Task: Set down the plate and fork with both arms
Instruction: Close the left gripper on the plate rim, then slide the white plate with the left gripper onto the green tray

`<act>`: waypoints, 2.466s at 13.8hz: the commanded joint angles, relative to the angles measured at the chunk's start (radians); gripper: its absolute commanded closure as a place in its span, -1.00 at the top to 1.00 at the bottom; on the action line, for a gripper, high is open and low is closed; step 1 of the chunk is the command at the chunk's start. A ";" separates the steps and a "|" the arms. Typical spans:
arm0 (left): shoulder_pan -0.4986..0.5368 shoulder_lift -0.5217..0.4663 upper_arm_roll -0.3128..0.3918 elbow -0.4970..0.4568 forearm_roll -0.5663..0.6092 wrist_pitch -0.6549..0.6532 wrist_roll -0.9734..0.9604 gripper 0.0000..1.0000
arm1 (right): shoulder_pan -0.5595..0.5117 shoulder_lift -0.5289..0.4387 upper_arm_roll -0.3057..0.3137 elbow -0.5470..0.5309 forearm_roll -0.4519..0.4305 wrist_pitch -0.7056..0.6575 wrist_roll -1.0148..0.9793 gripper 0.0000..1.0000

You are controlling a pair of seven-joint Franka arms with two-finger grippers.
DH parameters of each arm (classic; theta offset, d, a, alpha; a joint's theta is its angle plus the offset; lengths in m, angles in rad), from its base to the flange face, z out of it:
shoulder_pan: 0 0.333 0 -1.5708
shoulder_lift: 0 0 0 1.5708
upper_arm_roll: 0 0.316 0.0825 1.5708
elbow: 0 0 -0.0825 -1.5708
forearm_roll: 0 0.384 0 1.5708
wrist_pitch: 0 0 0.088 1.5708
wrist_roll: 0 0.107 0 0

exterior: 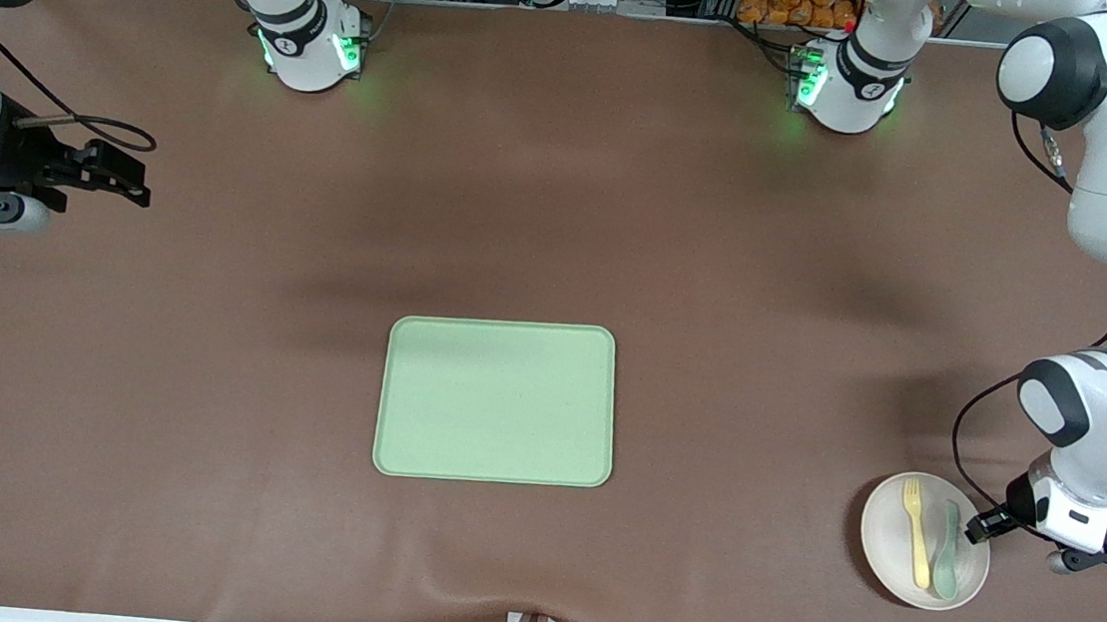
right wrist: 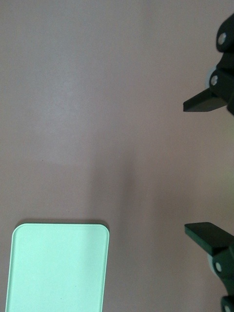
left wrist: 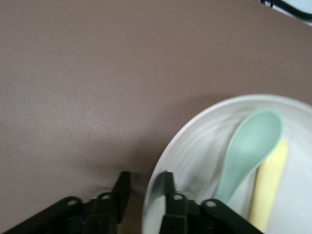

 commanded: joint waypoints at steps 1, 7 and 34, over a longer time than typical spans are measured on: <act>-0.002 0.018 -0.002 0.021 -0.009 0.020 -0.020 -1.00 | 0.002 -0.001 0.001 0.008 0.006 -0.008 -0.004 1.00; 0.013 -0.054 -0.039 0.001 -0.067 0.018 -0.020 -1.00 | 0.008 0.005 0.001 0.012 0.003 -0.006 -0.019 1.00; -0.428 -0.257 -0.159 -0.214 0.120 0.020 -0.779 -1.00 | 0.011 0.046 -0.001 0.007 -0.005 0.020 -0.012 1.00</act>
